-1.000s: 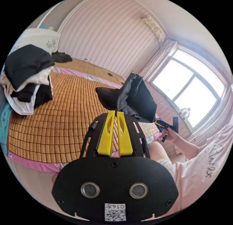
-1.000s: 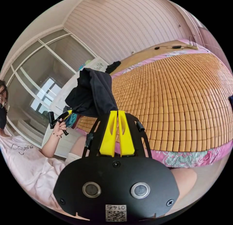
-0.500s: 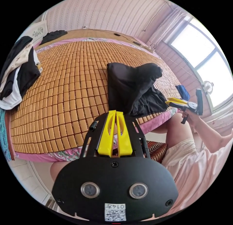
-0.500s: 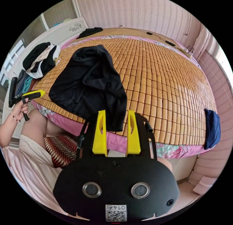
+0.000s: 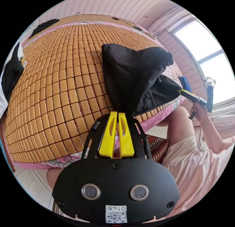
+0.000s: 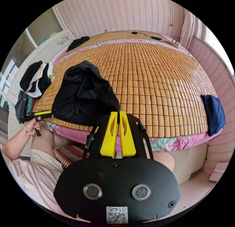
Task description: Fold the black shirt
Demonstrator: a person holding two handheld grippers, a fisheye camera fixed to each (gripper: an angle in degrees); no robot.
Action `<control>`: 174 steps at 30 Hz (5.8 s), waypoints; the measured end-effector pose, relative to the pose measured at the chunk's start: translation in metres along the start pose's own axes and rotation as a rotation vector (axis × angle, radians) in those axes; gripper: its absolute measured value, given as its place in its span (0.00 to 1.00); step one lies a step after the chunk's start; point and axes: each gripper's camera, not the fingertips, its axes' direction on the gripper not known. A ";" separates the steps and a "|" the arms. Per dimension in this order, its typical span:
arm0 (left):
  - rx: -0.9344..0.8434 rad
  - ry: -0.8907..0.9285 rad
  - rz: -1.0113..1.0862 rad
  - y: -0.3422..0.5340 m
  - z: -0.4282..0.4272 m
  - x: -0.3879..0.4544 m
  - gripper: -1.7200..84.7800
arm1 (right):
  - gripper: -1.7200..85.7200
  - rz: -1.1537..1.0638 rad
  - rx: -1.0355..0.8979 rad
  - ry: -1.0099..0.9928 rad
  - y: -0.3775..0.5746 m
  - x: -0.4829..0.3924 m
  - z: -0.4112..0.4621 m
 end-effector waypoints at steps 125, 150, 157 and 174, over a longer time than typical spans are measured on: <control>-0.053 -0.303 0.263 -0.491 0.017 0.076 0.02 | 0.01 -0.387 0.127 0.193 -0.348 -0.113 0.200; -0.020 -0.238 0.435 -0.604 0.057 0.287 0.08 | 0.02 -0.129 -0.048 0.247 -0.190 0.073 0.203; -0.037 -0.175 0.453 -0.659 0.098 0.333 0.09 | 0.02 0.071 0.286 0.354 -0.094 0.145 0.107; -0.148 -0.373 0.488 -0.706 0.195 0.404 0.02 | 0.02 -0.290 0.094 0.279 -0.084 0.167 0.191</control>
